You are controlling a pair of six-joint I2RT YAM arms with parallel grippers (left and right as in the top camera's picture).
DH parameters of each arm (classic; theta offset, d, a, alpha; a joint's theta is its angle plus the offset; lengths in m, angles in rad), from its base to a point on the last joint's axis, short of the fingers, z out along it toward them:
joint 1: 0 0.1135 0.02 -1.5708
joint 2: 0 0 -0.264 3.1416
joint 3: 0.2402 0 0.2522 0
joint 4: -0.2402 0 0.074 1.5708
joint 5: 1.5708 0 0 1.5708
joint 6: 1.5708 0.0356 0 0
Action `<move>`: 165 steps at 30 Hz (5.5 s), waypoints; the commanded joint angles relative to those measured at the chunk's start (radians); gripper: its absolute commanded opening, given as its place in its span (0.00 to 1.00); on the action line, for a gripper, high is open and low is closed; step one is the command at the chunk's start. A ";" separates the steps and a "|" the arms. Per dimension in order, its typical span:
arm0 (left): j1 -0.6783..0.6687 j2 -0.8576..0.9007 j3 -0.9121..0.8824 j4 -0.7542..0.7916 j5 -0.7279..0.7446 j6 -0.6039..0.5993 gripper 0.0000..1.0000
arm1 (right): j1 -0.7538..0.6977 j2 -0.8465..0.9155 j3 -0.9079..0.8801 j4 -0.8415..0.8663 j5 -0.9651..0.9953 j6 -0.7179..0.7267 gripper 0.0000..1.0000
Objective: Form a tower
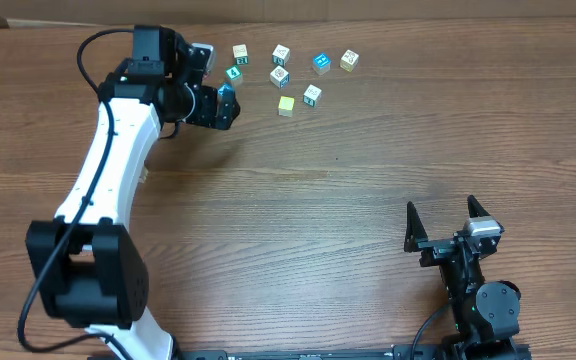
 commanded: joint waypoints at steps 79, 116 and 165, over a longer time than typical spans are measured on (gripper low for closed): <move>-0.154 -0.692 -0.551 -0.157 0.015 -0.010 1.00 | -0.003 -0.002 -0.010 0.004 0.000 -0.001 1.00; -0.157 -1.200 -0.992 0.492 0.015 -0.010 1.00 | -0.003 -0.002 -0.010 0.004 0.000 -0.001 1.00; -0.165 -1.849 -1.397 0.885 0.016 -0.010 1.00 | -0.003 -0.002 -0.010 0.004 0.000 -0.001 1.00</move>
